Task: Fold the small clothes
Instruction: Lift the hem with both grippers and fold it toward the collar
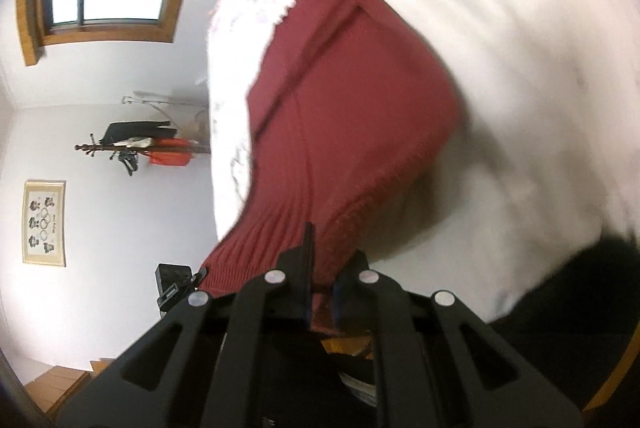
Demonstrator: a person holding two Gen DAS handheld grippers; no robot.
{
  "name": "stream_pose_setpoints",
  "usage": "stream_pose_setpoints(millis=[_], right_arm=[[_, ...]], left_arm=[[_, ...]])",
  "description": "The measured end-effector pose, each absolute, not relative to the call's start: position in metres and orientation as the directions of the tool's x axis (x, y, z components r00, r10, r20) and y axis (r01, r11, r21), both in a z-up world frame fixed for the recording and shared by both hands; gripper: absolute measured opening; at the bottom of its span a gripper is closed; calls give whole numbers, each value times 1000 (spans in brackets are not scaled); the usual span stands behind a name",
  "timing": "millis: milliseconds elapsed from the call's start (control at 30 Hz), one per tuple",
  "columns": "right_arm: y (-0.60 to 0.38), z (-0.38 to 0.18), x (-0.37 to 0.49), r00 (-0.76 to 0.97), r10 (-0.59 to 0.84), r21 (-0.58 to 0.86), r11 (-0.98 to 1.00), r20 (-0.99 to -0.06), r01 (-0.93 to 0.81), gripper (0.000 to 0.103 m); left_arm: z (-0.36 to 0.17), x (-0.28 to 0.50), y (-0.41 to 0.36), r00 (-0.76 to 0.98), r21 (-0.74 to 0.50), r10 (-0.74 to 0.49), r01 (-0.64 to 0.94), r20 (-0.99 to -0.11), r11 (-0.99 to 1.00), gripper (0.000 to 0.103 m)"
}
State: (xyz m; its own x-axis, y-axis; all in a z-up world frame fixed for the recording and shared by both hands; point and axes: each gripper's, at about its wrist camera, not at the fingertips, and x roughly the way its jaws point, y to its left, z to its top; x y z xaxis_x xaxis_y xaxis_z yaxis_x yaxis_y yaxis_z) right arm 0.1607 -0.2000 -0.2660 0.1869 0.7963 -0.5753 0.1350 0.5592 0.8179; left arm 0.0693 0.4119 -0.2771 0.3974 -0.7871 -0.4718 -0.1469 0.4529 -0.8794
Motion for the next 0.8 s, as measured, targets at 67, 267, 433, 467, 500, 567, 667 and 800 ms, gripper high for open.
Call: stream_pose_setpoints(millis=[67, 267, 433, 467, 500, 567, 667, 800], right_arm=[[-197, -253, 176, 201, 800, 824, 554, -566, 118, 5], [-200, -231, 242, 224, 790, 819, 569, -571, 81, 5], [-190, -232, 301, 227, 773, 803, 589, -592, 91, 5], [-187, -236, 316, 224, 765, 795, 598, -603, 98, 5], [-184, -241, 327, 222, 760, 790, 604, -611, 105, 5], [-179, -250, 348, 215, 750, 779, 615, -626, 120, 5], [-170, -269, 381, 194, 733, 758, 637, -652, 143, 5], [-159, -299, 420, 159, 710, 727, 664, -686, 173, 5]], left_arm=[[-265, 84, 413, 412, -889, -792, -132, -451, 438, 6], [-246, 141, 431, 437, -892, -783, -127, -442, 433, 6], [-249, 206, 448, 452, -907, -788, -160, -419, 390, 6], [-252, 217, 449, 451, -905, -786, -169, -422, 390, 6], [-255, 229, 450, 449, -904, -786, -179, -426, 388, 6], [-265, 257, 454, 446, -897, -778, -205, -442, 391, 6], [-284, 296, 458, 438, -884, -768, -247, -468, 398, 6], [-312, 337, 461, 422, -862, -753, -297, -505, 412, 6]])
